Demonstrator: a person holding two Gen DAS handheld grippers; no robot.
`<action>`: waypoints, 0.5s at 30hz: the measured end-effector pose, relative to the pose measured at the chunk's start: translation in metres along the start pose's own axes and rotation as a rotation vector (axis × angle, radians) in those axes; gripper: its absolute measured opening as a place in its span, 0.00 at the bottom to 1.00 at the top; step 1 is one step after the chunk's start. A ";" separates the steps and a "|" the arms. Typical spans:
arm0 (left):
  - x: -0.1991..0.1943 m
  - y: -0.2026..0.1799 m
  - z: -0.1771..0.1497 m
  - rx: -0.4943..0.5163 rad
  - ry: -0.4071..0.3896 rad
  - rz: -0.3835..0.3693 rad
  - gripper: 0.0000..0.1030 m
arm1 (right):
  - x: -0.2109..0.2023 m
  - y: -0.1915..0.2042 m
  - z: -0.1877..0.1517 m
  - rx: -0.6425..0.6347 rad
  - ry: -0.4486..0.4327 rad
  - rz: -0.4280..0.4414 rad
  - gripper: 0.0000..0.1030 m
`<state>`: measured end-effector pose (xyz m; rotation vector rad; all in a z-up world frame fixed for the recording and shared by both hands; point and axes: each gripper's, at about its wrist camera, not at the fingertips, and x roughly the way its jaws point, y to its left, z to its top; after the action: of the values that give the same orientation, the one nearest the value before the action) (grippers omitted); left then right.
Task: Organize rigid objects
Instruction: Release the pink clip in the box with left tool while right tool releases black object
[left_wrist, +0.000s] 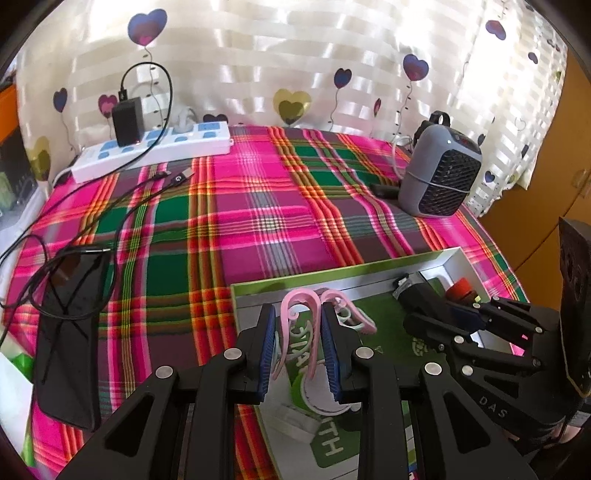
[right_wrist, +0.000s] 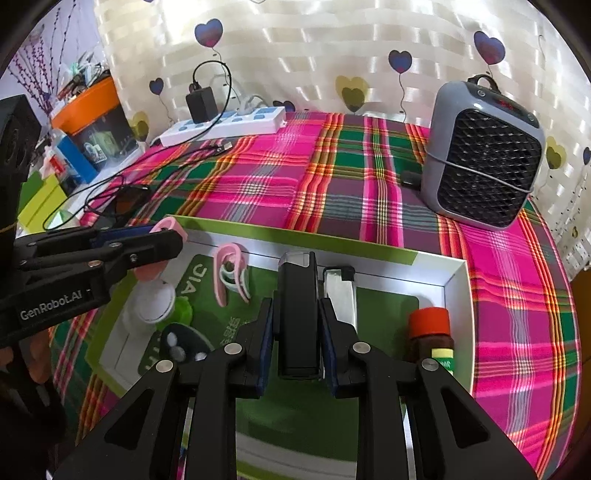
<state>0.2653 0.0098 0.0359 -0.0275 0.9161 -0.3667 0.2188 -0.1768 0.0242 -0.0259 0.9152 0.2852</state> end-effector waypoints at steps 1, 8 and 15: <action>0.001 0.000 0.000 0.000 0.003 0.001 0.23 | 0.002 -0.001 0.000 0.002 0.002 -0.002 0.24; 0.009 0.002 -0.002 0.001 0.018 0.007 0.22 | 0.013 0.001 0.004 -0.010 0.018 -0.001 0.24; 0.014 -0.001 -0.003 0.004 0.026 -0.003 0.22 | 0.020 0.004 0.005 -0.017 0.022 0.003 0.24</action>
<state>0.2701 0.0053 0.0232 -0.0206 0.9413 -0.3728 0.2330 -0.1677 0.0122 -0.0430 0.9351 0.2963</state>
